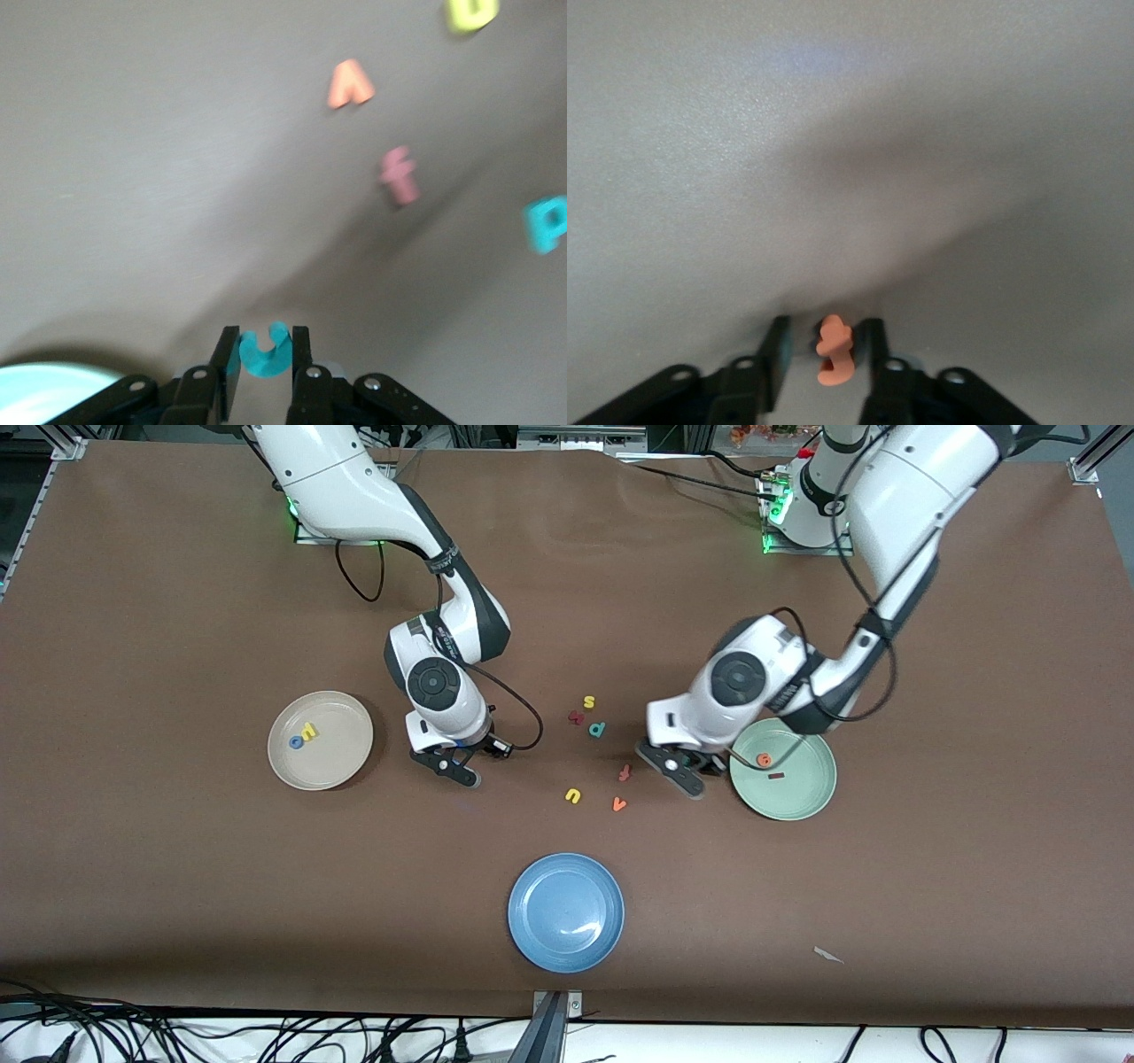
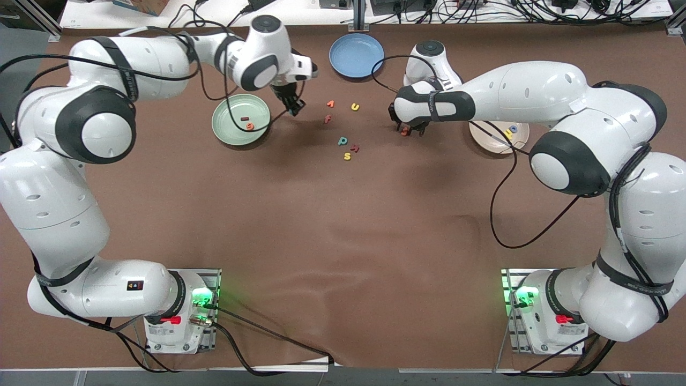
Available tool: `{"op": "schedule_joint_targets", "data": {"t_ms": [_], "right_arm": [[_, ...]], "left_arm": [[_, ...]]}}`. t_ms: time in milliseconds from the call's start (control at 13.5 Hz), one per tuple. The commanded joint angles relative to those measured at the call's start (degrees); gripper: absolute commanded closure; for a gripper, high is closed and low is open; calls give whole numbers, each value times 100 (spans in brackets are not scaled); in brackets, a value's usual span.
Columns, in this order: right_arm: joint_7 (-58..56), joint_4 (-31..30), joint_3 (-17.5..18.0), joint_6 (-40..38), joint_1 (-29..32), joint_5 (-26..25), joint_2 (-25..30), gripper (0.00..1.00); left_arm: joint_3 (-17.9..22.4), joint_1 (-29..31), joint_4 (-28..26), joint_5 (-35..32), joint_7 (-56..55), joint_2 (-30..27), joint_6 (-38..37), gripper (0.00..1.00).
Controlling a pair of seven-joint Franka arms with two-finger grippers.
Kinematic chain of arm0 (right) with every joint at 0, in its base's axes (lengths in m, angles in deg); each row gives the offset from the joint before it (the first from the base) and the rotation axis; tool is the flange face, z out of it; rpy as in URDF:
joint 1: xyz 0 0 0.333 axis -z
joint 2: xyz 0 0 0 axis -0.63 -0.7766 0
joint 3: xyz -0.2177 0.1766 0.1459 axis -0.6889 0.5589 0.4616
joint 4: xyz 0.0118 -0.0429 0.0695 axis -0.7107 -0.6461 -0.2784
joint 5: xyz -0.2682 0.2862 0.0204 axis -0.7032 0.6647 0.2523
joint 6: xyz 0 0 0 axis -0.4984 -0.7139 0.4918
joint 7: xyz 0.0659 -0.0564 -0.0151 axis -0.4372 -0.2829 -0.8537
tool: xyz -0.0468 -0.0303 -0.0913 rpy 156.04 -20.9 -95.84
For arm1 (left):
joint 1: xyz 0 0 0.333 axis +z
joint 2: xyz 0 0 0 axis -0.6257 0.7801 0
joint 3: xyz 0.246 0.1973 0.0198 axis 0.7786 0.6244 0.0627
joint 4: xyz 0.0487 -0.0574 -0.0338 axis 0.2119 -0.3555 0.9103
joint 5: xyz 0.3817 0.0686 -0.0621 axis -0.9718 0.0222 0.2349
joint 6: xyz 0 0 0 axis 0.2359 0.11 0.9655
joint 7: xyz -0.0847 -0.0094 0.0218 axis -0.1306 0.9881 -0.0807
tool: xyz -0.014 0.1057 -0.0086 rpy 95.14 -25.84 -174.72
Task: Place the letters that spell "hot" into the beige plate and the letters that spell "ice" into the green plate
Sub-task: 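Put the c on the green plate while the right gripper places the 3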
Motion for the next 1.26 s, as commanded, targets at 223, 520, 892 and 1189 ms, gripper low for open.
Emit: {"op": "schedule_joint_targets", "data": {"t_ms": [223,520,892,1189], "right_arm": [[17,92,-67,-143,-55,93,-27,95],[-88,407,-400,-1440,-20,49,456,98],[-1376,549,-1269,-2761,-3,84,879,100],[-2782,330,-2051,-2992,-3,102,958,100]], "left_arm": [[-31,1037,46,-193,2221,73,-112,100],[-31,994,-51,-149,2073,249,-104,100],[-49,1073,-209,-158,2240,135,-130,0],[-197,1055,-104,-87,2135,-251,-445,0]]}}
